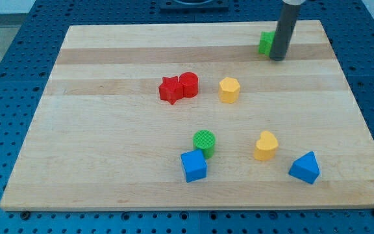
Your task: Push green circle above yellow hexagon
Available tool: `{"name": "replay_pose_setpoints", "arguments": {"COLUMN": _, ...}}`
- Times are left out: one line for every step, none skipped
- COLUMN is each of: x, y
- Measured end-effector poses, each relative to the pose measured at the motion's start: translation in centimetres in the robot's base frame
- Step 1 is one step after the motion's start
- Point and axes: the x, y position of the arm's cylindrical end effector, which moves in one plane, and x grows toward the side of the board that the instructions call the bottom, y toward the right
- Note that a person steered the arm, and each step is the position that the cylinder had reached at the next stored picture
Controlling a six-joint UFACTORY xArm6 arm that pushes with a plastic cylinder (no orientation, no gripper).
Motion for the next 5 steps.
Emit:
{"name": "replay_pose_setpoints", "arguments": {"x": -2.4, "y": 1.8}}
{"name": "replay_pose_setpoints", "arguments": {"x": 3.1, "y": 3.7}}
{"name": "replay_pose_setpoints", "arguments": {"x": 9.4, "y": -0.8}}
{"name": "replay_pose_setpoints", "arguments": {"x": 13.6, "y": -9.7}}
{"name": "replay_pose_setpoints", "arguments": {"x": 14.0, "y": -19.1}}
